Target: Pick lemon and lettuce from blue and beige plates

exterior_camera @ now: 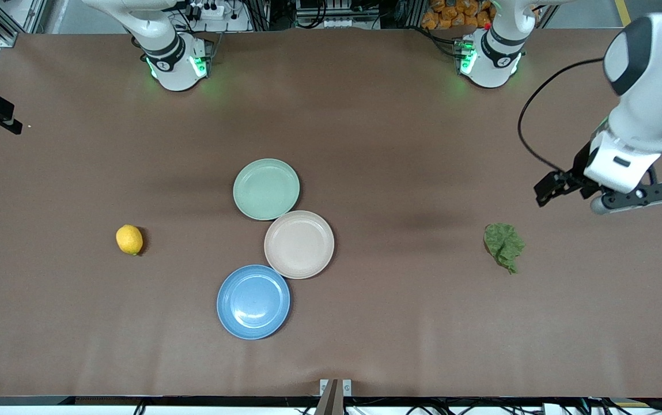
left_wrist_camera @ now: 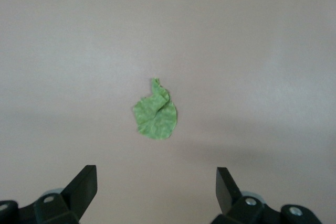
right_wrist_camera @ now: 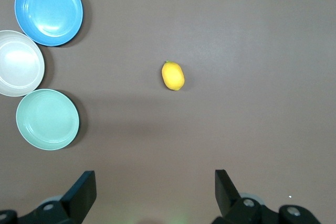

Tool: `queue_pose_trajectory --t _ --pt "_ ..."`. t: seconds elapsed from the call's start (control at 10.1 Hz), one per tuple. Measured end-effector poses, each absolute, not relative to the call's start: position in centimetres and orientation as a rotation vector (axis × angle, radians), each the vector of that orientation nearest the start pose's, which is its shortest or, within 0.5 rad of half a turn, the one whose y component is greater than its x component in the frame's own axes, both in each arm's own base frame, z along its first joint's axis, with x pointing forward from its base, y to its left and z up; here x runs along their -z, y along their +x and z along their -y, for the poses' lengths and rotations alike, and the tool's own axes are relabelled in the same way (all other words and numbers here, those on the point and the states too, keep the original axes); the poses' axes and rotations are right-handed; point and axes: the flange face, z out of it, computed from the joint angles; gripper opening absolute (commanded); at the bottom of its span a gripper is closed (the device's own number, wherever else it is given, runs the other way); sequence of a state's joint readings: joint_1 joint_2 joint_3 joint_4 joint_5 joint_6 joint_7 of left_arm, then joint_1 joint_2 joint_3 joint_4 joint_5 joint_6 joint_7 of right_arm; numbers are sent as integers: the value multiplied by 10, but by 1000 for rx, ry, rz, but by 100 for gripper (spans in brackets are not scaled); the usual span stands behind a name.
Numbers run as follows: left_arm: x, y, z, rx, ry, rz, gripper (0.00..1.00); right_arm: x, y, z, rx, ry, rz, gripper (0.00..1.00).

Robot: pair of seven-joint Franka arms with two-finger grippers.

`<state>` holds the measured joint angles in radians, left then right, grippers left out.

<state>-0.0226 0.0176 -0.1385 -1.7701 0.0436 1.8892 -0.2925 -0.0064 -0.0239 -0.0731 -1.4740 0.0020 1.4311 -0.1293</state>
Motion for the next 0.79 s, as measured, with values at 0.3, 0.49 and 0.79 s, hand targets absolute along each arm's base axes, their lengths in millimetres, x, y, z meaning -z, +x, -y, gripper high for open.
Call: queue_pose_trajectory --t 0.3,0.49,0.79 --pt "-608 555 95 68 -3105 14 100 -665 534 43 -41 -3135 72 100" --pt "-628 548 96 41 -3102 -30 100 -665 535 40 -39 -3135 75 100" --pt "-639 542 96 1 -3096 -93 100 -667 538 34 -1 -3139 14 100"
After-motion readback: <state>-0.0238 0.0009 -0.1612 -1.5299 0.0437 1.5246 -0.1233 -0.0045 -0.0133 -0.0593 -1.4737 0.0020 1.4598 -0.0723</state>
